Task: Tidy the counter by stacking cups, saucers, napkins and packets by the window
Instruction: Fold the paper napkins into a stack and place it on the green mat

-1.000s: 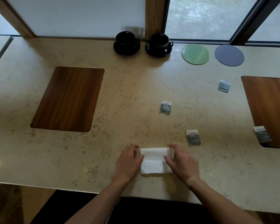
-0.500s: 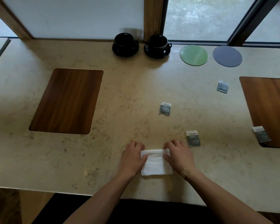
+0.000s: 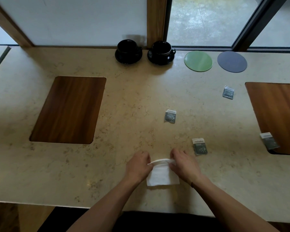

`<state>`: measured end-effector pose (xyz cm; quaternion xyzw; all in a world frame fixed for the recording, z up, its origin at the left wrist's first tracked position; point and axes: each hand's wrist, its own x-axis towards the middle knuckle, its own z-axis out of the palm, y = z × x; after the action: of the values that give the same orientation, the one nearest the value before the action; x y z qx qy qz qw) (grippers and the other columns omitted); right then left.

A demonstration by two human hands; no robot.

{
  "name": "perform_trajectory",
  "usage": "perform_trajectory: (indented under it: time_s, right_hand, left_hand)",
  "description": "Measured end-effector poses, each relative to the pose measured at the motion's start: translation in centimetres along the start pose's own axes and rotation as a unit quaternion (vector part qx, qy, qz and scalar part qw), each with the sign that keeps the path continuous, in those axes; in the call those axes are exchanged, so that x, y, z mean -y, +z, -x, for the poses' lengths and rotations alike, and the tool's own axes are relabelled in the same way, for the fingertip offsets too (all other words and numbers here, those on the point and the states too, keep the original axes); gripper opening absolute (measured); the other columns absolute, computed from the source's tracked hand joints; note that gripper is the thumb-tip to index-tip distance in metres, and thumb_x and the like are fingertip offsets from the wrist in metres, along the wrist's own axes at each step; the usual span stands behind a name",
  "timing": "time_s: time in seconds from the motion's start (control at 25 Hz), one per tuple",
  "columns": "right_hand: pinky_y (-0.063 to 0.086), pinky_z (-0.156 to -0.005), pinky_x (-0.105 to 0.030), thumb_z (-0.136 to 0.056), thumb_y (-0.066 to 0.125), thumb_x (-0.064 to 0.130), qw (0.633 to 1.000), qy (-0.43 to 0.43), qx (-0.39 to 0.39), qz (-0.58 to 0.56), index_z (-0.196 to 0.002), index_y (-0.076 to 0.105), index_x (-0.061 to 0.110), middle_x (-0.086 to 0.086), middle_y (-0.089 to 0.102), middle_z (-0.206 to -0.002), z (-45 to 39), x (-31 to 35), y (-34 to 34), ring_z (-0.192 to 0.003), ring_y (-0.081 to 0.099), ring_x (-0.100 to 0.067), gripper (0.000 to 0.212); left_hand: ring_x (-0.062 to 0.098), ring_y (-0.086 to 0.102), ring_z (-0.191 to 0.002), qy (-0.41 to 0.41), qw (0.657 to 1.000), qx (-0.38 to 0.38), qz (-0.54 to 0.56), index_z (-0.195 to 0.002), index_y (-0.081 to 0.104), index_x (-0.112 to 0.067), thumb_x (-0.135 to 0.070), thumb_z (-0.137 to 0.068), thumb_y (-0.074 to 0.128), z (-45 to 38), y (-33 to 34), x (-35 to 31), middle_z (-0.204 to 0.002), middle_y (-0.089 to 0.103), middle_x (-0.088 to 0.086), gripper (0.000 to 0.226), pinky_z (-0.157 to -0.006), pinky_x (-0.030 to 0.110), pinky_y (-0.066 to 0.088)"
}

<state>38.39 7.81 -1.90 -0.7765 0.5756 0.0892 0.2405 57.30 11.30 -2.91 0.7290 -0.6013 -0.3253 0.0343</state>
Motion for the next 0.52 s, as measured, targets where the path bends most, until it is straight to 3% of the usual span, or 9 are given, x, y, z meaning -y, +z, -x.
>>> perform_trajectory:
  time_s: [0.12,0.36,0.44,0.52]
  right_hand:
    - [0.041,-0.080,-0.032,-0.091,0.054,0.034,1.000,-0.008,-0.001,-0.004,-0.119,0.047,0.033,0.006,0.059,-0.120,0.3,0.0,0.1,-0.104,0.050,-0.019,0.030]
    - [0.030,-0.108,-0.041,-0.082,0.057,0.058,0.997,-0.062,0.042,-0.017,-0.128,0.046,0.043,0.008,0.040,-0.143,0.5,0.7,-0.3,-0.134,0.030,-0.023,0.050]
    - [0.031,-0.103,-0.039,-0.084,0.057,0.058,0.995,-0.088,0.048,-0.008,-0.122,0.053,0.041,0.011,0.053,-0.134,0.3,1.5,-0.5,-0.129,0.039,-0.018,0.042]
    - [0.039,-0.091,-0.035,-0.088,0.058,0.050,0.995,-0.079,0.049,-0.030,-0.113,0.062,0.036,0.010,0.066,-0.114,0.0,1.9,-0.9,-0.111,0.056,-0.015,0.029]
  left_hand:
    - [0.014,0.048,-0.073,0.020,1.000,-0.004,0.017,-0.077,0.046,-0.027,-0.028,-0.081,0.056,0.5,0.1,0.0,-0.081,0.054,-0.008,0.011,-0.053,0.027,0.031]
    - [0.007,0.050,-0.077,0.121,0.990,-0.005,0.075,-0.080,0.049,-0.028,-0.029,-0.080,0.061,1.0,0.0,1.0,-0.079,0.053,-0.013,0.012,-0.065,0.031,0.045]
    - [0.006,0.052,-0.075,0.132,0.986,-0.006,0.100,-0.080,0.054,-0.025,-0.027,-0.079,0.063,1.0,-0.4,1.0,-0.078,0.056,-0.012,0.010,-0.067,0.032,0.048]
    - [0.005,0.054,-0.074,0.122,0.981,-0.006,0.148,-0.079,0.057,-0.022,-0.023,-0.078,0.066,1.0,-0.8,0.8,-0.077,0.059,-0.010,0.009,-0.069,0.031,0.048]
